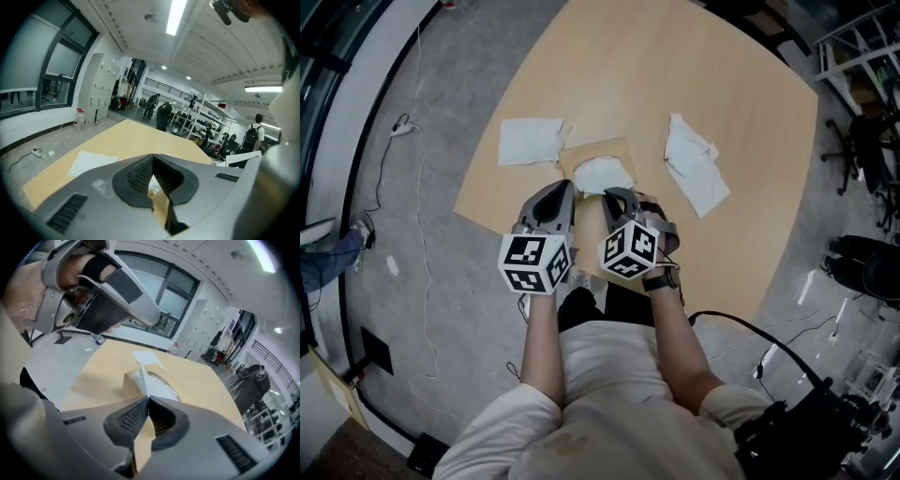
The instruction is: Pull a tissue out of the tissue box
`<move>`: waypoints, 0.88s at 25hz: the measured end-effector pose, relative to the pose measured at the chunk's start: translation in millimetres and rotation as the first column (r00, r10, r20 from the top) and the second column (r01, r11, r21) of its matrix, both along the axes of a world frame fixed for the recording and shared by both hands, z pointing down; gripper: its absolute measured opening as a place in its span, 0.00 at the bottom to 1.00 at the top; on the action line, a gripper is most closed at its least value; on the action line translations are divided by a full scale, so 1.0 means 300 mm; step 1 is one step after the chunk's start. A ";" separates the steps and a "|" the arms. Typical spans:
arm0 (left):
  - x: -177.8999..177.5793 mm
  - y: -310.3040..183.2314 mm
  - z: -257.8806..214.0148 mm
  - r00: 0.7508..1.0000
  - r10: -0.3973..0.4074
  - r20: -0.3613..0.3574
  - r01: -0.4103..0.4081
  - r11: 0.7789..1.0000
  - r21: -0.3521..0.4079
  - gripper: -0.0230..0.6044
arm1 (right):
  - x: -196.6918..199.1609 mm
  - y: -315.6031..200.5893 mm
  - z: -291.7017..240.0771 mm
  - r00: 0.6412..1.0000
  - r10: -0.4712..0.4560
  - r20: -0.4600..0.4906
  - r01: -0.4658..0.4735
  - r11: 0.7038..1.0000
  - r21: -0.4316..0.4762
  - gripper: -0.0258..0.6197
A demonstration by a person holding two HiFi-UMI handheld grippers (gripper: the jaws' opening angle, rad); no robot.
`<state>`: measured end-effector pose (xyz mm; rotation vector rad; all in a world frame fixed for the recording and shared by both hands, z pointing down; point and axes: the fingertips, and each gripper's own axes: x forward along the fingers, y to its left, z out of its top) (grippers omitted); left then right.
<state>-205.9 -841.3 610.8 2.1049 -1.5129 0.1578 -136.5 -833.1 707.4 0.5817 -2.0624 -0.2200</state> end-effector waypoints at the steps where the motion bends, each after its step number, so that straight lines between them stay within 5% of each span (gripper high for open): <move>1: -0.001 0.002 -0.005 1.000 0.000 -0.002 0.000 1.000 0.004 0.04 | 0.000 -0.004 -0.014 1.000 0.010 0.013 -0.010 1.000 0.003 0.05; 8: -0.011 0.016 -0.085 1.000 0.009 -0.013 -0.009 0.998 0.060 0.04 | -0.006 -0.017 -0.184 0.981 0.097 0.166 -0.106 0.993 0.049 0.05; 14: -0.024 0.046 -0.230 1.000 0.019 -0.016 -0.016 0.988 0.151 0.04 | -0.014 0.008 -0.402 0.959 0.111 0.259 -0.160 0.972 0.174 0.05; 17: -0.025 0.060 -0.332 1.000 0.017 -0.009 -0.014 0.976 0.217 0.04 | -0.005 0.020 -0.542 0.895 0.147 0.421 -0.231 0.960 0.156 0.05; 22: -0.037 0.075 -0.504 1.000 0.002 -0.003 -0.001 0.943 0.332 0.04 | 0.024 0.023 -0.799 0.708 0.177 0.684 -0.334 0.937 0.103 0.05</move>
